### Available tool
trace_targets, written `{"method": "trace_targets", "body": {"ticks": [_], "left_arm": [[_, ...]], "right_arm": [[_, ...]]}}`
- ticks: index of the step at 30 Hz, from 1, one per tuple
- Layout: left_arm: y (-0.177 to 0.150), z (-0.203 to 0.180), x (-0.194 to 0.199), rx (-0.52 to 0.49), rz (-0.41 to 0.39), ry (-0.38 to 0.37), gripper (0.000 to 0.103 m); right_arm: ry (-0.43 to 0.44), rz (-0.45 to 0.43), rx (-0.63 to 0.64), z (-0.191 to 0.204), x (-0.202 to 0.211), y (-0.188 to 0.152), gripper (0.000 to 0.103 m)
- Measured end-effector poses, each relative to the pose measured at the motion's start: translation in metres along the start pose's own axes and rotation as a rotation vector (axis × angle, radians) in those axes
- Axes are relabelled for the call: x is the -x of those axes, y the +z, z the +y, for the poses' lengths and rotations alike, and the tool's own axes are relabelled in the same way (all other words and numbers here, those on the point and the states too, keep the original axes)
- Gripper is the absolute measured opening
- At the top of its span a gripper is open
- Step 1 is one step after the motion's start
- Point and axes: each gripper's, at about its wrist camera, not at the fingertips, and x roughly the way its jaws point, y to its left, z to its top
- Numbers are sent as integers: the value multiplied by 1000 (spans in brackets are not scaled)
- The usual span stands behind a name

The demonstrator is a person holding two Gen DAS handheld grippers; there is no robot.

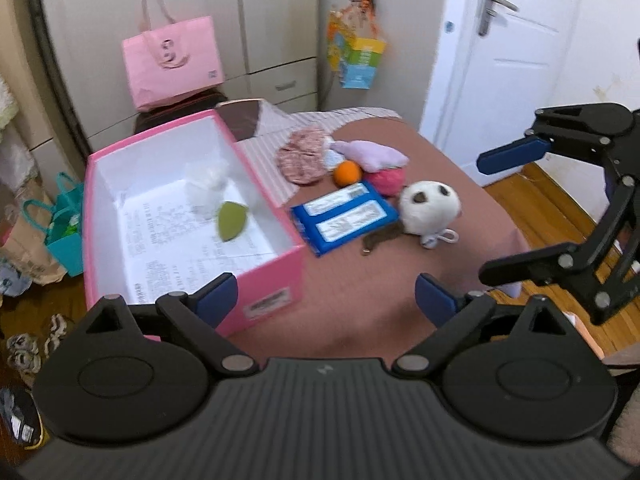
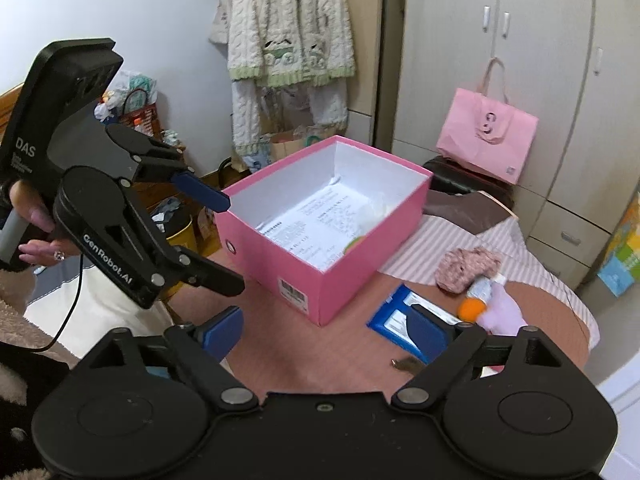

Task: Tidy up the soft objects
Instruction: 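Move the left gripper back to the white panda plush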

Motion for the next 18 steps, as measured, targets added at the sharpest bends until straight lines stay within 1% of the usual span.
{"method": "trace_targets", "body": {"ticks": [4,7,10,15,18], "left_arm": [[6,-19,-14,-6,23,-53,97],[12,-29,-29,15,46,-101,97],[19,-39,-44,21,54,-146,97],[27,-56,-70,15,54,-211,95],[28,-66,-88,10,45,-236,93]], "right_arm": [[-15,1,-61,-17,7,-21,92],[-32,4,-90,-30,8,-37,92],[-46,-3,-86,-38,7,-54,92],[-101,-24,-57,-54,0,-79,92],[-118,-20,-76,-68,-11,-91,92]]}}
